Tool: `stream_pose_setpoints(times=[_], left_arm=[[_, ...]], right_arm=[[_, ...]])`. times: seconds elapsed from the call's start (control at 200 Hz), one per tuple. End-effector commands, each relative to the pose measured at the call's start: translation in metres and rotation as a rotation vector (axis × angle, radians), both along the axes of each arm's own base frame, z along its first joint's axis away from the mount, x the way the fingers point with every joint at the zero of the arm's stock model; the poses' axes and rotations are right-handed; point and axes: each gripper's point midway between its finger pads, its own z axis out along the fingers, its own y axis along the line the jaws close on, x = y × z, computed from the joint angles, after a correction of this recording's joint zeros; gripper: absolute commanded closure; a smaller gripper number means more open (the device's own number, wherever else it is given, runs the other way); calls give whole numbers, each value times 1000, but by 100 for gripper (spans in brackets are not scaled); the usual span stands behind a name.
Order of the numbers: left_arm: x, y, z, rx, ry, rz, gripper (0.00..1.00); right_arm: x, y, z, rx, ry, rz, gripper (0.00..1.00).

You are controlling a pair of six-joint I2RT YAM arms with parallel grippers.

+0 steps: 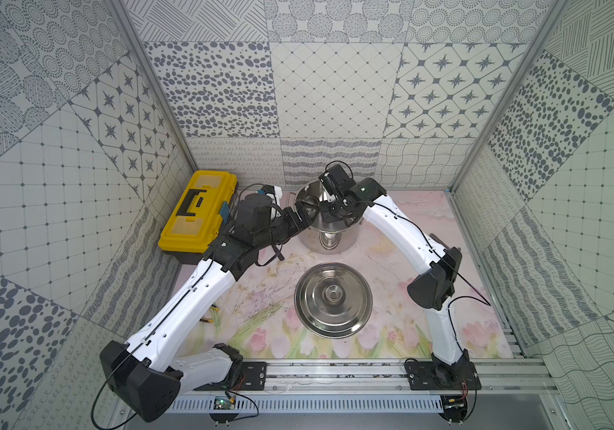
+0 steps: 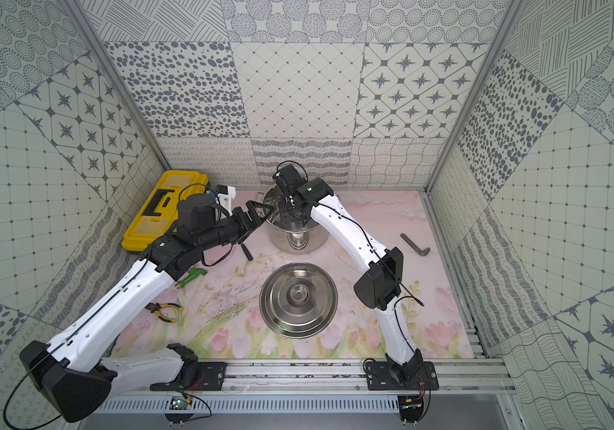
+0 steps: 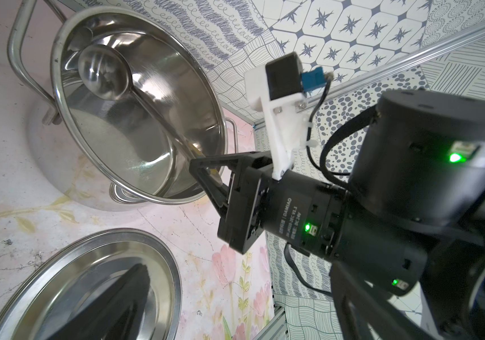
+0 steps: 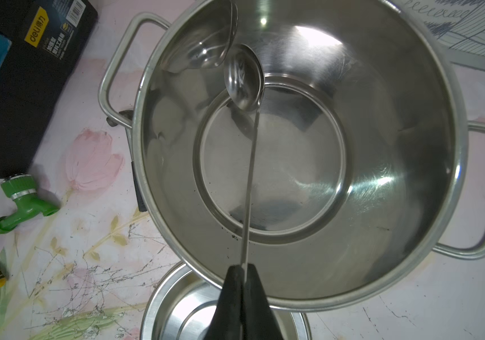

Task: Stir the soup with a spoon
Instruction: Stir the soup in the pan with a stick.

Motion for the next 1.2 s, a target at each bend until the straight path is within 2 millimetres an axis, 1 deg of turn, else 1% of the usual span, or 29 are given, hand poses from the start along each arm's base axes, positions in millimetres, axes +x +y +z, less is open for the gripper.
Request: stream_pose_setpoints(times=[0.0, 0.125, 0.27, 0.42, 0.59, 0.7, 0.805, 0.89, 0.965, 1.081, 1.196], left_arm=[[3, 1, 14, -21, -59, 6, 0], [4, 2, 16, -22, -65, 10, 1], [4, 2, 15, -19, -66, 11, 1], [4, 3, 17, -23, -76, 17, 1], [4, 3, 18, -26, -78, 18, 1], [4, 3, 16, -36, -75, 23, 1], [5, 4, 17, -58, -79, 32, 0], [6, 5, 18, -60, -83, 36, 1], [6, 5, 18, -57, -84, 41, 1], [7, 7, 18, -67, -82, 53, 0], [8, 6, 17, -77, -77, 57, 0]], right_arm=[[16, -12, 11, -2, -41, -38, 100], [25, -27, 16, -2, -51, -62, 100], [26, -48, 15, -26, -40, -81, 100], [14, -64, 13, -56, -21, -75, 100], [-6, -77, 7, -80, 13, -51, 100], [-21, -73, 5, -37, 38, -14, 100], [-31, -67, 7, 3, 53, 7, 100], [-38, -57, 4, 22, 73, 28, 100], [-44, -44, 1, 26, 82, 52, 100], [-43, -27, 0, 30, 75, 67, 100], [-33, -17, 1, 37, 58, 58, 100]])
